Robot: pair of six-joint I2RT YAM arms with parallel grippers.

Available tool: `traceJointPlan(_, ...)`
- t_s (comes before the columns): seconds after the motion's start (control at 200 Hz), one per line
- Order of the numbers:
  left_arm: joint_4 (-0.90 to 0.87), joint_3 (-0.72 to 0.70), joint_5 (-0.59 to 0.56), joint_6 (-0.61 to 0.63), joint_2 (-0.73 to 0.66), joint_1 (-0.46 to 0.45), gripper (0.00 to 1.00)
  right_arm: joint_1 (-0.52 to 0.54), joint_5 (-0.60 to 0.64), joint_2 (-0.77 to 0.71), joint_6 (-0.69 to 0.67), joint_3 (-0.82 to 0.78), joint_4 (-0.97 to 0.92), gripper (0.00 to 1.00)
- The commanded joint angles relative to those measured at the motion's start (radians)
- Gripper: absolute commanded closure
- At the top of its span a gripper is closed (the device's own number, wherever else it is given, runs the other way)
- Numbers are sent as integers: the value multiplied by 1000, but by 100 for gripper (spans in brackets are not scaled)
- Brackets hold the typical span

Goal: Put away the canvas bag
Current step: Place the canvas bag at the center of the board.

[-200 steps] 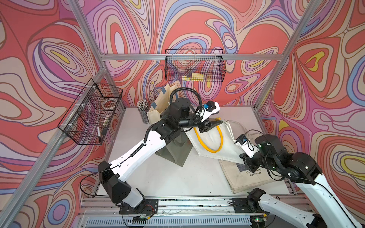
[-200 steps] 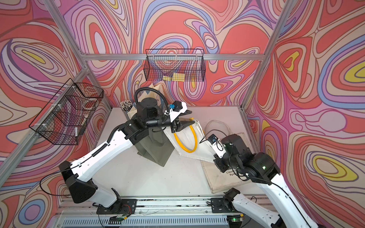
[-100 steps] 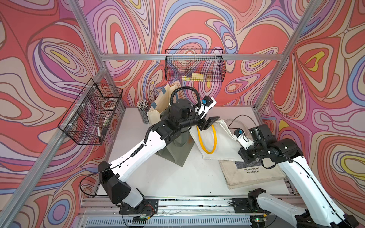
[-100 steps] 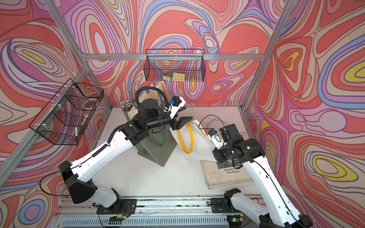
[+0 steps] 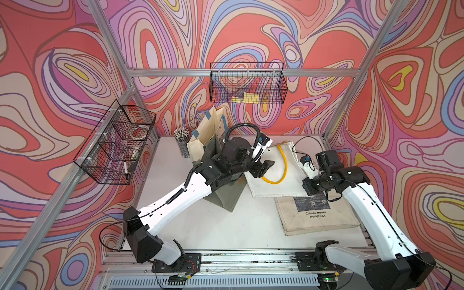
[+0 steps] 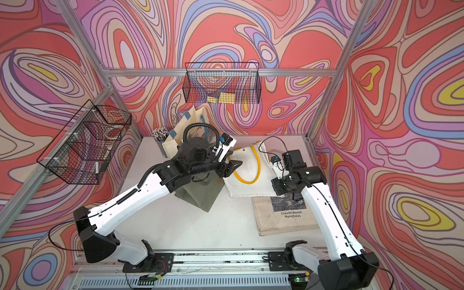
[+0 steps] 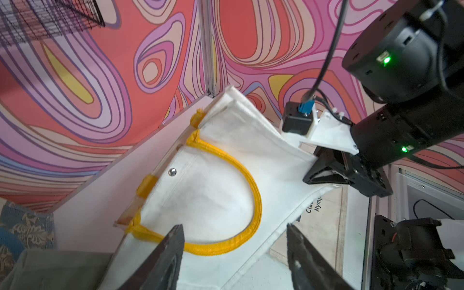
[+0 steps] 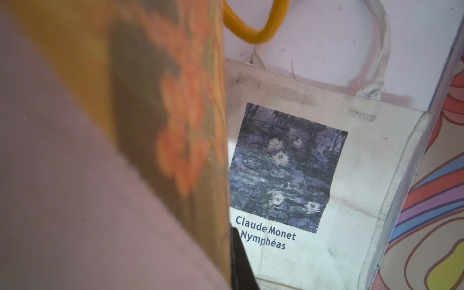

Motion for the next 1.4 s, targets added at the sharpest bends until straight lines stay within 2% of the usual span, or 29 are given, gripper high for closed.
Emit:
traceJointPlan(0.0,-33,-38,-51,-98,-41,-13,33,-41,40,25,32,-1,44,100)
traceJointPlan(0.235,-49,-64,-125,-182,-45,-32,32,-112,113,39,62,-33,95,100)
traceJointPlan(0.356,-52,-91,-176,-267,-41,-34,31,-139,119,26,67,-70,132,100)
traceJointPlan(0.581,-17,-163,-165,-427,-9,-35,31,-161,140,34,67,-93,187,100)
traceJointPlan(0.811,-132,-59,-196,-506,149,-31,27,-161,156,9,48,-98,226,100)
traceJointPlan(0.966,-194,20,-159,-587,264,6,25,-161,152,-4,44,-109,236,100)
traceJointPlan(1.232,-89,-5,-140,-670,343,47,20,-161,153,6,43,-112,252,100)
traceJointPlan(1.392,113,-95,-141,-688,373,49,17,-161,143,13,44,-115,254,100)
